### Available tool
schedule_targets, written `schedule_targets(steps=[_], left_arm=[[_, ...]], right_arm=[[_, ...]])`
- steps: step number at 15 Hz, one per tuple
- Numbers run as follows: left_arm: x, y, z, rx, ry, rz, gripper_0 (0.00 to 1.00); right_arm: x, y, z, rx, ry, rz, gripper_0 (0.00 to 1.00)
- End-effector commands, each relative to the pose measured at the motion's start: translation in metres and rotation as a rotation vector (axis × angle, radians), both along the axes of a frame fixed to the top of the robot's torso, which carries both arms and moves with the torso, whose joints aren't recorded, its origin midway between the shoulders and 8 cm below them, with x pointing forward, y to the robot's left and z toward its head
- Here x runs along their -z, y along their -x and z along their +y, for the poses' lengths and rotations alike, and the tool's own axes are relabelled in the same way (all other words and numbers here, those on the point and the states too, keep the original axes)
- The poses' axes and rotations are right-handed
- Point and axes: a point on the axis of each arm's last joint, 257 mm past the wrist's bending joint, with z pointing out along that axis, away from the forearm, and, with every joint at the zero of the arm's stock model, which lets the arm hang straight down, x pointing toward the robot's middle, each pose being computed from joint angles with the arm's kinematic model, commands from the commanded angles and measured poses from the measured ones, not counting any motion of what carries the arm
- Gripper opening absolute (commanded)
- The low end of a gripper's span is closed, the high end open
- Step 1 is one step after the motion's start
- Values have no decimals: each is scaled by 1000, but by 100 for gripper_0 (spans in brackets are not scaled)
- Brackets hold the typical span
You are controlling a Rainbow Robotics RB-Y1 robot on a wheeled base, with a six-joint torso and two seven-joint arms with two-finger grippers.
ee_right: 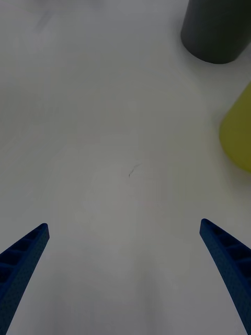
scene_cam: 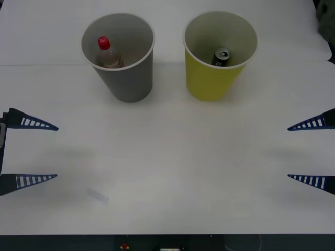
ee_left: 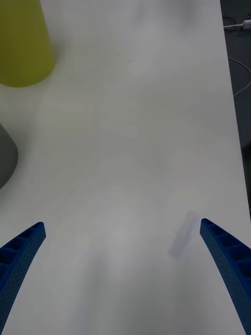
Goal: Put the can into the green bin and the plastic bottle into the gray bin
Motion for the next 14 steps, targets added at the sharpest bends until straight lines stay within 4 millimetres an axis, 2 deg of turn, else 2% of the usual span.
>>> schedule_targets(steps=[1,9,14], left_arm=[[2,0,1,4,2,30,100],[4,-2,11,6,-20,55,100],[4,-2,11,6,-20,55,100]], right_arm=[[0,0,0,0,0,0,100],[0,0,0,0,0,0,100],[0,0,0,0,0,0,100]])
